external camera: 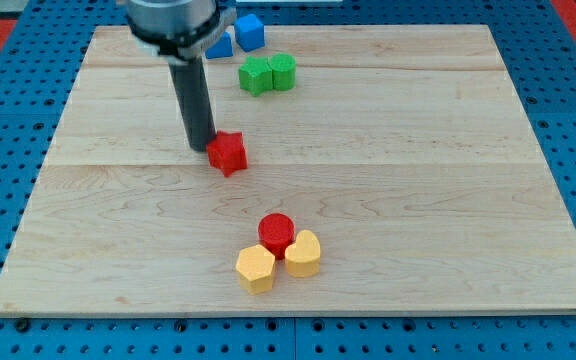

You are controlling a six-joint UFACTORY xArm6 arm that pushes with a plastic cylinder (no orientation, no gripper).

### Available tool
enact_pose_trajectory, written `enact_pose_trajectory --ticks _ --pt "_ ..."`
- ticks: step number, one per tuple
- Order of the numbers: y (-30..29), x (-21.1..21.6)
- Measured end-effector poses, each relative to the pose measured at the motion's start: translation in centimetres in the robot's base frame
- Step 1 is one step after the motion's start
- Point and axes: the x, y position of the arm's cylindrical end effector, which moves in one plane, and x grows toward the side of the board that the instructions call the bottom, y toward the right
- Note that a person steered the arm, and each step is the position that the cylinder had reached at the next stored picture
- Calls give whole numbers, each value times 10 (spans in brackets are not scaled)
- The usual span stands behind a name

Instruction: Nudge the green star and green circle a bit up

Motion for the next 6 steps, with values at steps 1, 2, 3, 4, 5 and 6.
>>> enact_pose_trajectory --ticks 1,2,3,4,5,6 --pt "-56 -20" --pt "10 -51" --pt "23 15" --pt "47 56" --pt "56 45" --pt "95 -27"
